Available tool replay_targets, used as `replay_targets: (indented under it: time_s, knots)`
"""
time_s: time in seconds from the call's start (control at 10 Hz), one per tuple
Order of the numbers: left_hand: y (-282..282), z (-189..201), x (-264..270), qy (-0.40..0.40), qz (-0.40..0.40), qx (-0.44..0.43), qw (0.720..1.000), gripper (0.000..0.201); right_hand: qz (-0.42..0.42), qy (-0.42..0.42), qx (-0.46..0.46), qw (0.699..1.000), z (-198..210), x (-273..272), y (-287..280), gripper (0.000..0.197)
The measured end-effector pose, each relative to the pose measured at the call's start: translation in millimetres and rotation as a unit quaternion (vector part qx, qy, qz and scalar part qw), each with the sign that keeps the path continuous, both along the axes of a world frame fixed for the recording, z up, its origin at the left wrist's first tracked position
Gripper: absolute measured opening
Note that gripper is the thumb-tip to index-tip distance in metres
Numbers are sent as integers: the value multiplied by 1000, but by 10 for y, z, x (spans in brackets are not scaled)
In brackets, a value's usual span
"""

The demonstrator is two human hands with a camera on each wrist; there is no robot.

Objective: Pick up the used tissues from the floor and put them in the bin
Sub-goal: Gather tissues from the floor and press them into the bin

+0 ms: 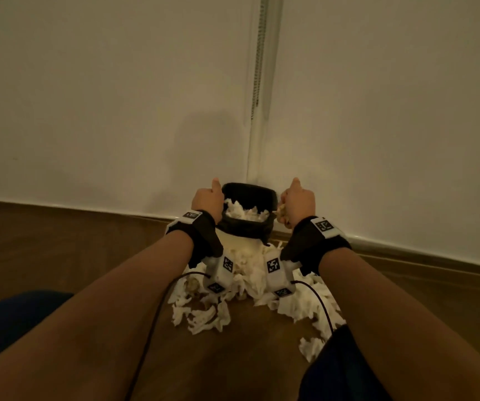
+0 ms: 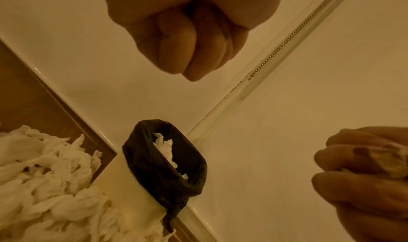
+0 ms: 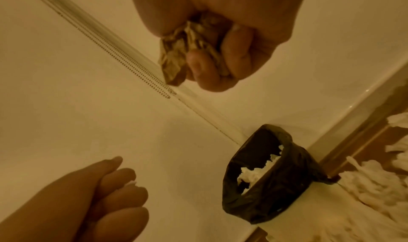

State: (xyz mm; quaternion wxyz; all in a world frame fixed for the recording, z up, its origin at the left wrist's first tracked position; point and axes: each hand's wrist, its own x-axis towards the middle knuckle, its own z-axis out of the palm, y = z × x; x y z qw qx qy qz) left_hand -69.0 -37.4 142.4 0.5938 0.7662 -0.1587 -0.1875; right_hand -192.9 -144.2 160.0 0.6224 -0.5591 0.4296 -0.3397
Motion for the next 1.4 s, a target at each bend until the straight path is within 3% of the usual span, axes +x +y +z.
replay_targets:
  time_s: [0.1, 0.2, 0.3, 0.4, 0.5, 0.6, 0.7, 0.8, 0.9, 1.0, 1.1, 1.2, 1.3, 1.4]
  knots:
    - [-116, 113, -34, 30, -49, 17, 998, 41, 1, -32, 10, 999, -49, -35, -60, 56]
    - [-215, 186, -41, 92, -82, 4, 992, 28, 40, -30, 36, 998, -87, 20, -95, 58]
    - [-364, 98, 48, 106, -79, 39, 990, 28, 81, -55, 109, 989, -160, 155, -167, 54]
    - [-449, -43, 126, 50, -104, 78, 990, 19, 97, -98, 186, 973, -257, 285, -221, 40]
    - [-563, -227, 247, 19, -126, 119, 985, 52, 80, -99, 200, 971, -382, 425, -285, 35]
    - [-685, -418, 395, -14, -129, 121, 984, 53, 64, -39, 85, 994, -585, 610, -383, 26]
    - [-824, -568, 522, -54, -110, 75, 990, 37, 45, 0, -28, 999, -796, 712, -490, 34]
    - [-974, -718, 660, -78, -98, 9, 992, 37, 49, -1, -104, 993, -928, 794, -572, 37]
    - [-1068, -842, 794, -108, -129, -15, 986, 47, 47, 79, -202, 975, -1042, 911, -632, 39]
    - [-1136, -920, 900, -137, -162, 14, 977, 50, 39, 157, -223, 961, -1175, 988, -634, 40]
    - [-1214, -1003, 965, -145, -156, 109, 971, 51, 72, 254, -240, 934, -1304, 1038, -616, 46]
    - [-1244, -1148, 989, -166, -137, 198, 956, 49, 183, 348, -321, 862, -1417, 1070, -603, 64]
    - [-1181, -1243, 930, -197, -152, 215, 944, 41, 247, 439, -394, 769, -1563, 1091, -569, 64]
    - [-1124, -1352, 915, -255, -205, 213, 921, 42, 240, 478, -412, 738, -1661, 1099, -517, 58]
